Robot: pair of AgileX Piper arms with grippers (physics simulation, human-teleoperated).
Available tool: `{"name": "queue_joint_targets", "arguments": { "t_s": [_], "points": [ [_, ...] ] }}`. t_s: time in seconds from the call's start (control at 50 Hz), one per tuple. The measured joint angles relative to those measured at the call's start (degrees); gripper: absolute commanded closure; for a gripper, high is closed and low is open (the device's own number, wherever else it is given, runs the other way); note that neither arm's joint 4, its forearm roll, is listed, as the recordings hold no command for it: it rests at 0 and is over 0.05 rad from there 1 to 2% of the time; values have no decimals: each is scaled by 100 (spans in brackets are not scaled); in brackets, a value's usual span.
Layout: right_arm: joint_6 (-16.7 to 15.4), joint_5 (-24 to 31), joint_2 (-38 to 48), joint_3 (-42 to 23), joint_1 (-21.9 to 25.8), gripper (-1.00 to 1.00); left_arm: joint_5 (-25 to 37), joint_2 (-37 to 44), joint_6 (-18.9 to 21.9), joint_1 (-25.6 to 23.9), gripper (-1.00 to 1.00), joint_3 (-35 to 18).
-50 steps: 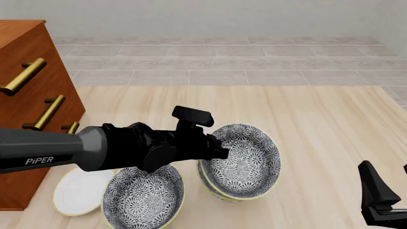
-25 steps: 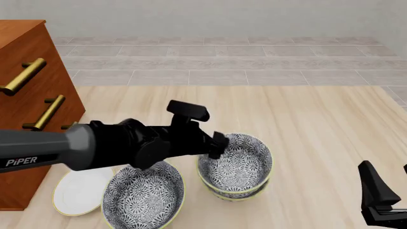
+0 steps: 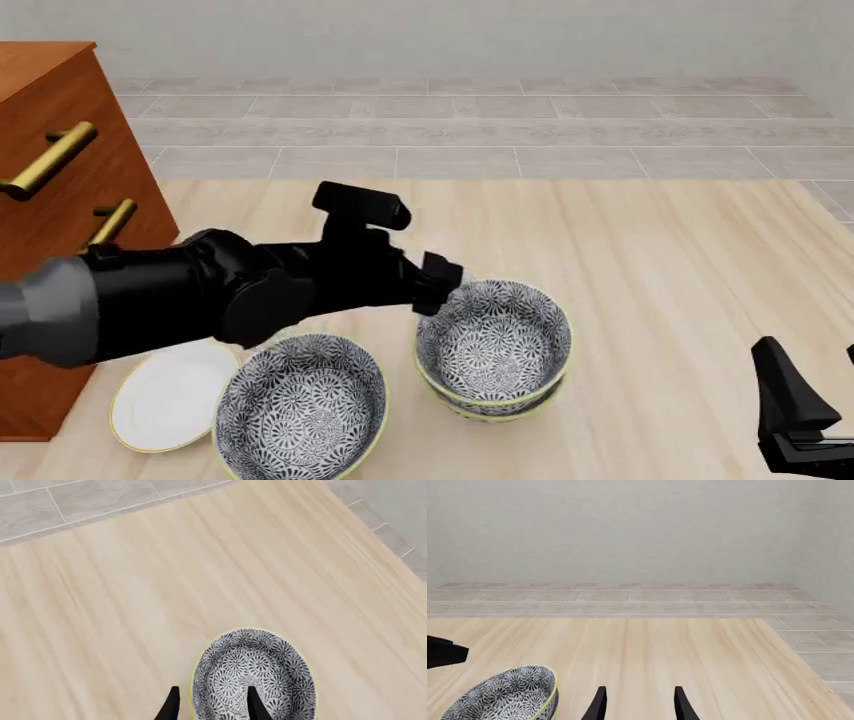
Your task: Stack the bowl at the front on the bowl in the middle.
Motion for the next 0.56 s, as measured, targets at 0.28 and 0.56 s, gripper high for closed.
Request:
{"name": "queue_joint_targets", "arguments": {
  "t_s": [0.28, 0.56],
  "points": [
    [0, 0, 0, 0, 0, -100, 373, -1217, 75, 230, -100, 569],
    [0, 0, 0, 0, 0, -100, 774, -2521, -21, 405, -100, 1073]
  ]
}}
